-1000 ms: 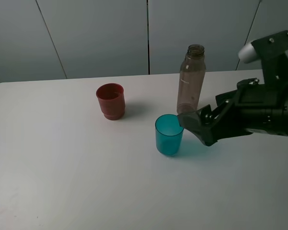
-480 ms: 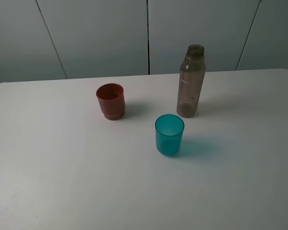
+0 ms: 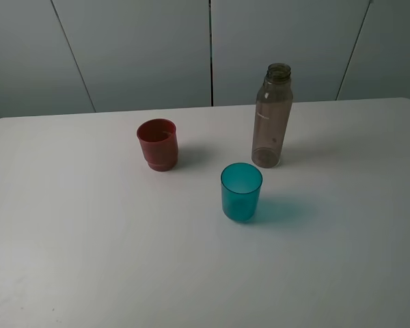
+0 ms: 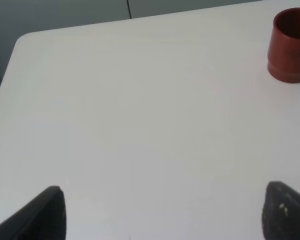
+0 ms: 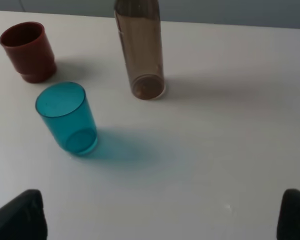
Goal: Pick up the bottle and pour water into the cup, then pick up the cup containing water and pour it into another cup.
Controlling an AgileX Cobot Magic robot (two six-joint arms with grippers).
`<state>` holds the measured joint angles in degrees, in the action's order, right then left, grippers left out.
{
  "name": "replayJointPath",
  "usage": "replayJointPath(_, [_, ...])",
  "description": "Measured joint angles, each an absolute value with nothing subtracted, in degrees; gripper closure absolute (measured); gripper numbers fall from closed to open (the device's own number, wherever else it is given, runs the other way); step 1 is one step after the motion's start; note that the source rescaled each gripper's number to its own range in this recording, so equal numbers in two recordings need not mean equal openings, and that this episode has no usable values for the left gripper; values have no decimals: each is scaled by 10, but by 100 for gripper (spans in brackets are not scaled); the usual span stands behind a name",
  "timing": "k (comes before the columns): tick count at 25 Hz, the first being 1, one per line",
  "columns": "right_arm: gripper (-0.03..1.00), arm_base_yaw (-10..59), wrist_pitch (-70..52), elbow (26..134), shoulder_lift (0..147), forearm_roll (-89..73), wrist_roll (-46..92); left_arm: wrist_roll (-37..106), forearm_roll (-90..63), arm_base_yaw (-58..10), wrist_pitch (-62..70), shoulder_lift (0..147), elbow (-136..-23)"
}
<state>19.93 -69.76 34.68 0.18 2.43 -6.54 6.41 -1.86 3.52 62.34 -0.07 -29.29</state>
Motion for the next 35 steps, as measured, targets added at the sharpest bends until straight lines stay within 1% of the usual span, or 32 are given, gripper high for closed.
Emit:
replayJointPath(4, [-3, 199, -702, 320, 2, 65, -55, 64, -19, 35, 623, -1, -293])
replayJointPath(14, [-3, 199, -693, 316, 2, 39, -43, 64, -19, 35, 623, -1, -293])
replayJointPath(19, [-3, 199, -639, 294, 2, 19, -18, 64, -19, 35, 623, -1, -293])
replayJointPath(25, [-3, 199, -629, 293, 0, 8, -7, 64, -19, 35, 623, -1, -293])
replayJointPath(27, [-3, 189, -629, 293, 0, 8, -8, 64, -19, 35, 623, -1, -293])
replayJointPath(33, [-3, 117, -629, 293, 0, 8, -8, 64, -19, 35, 623, -1, -293])
replayJointPath(35, [-3, 108, -629, 293, 0, 8, -8, 64, -19, 35, 623, -1, -293])
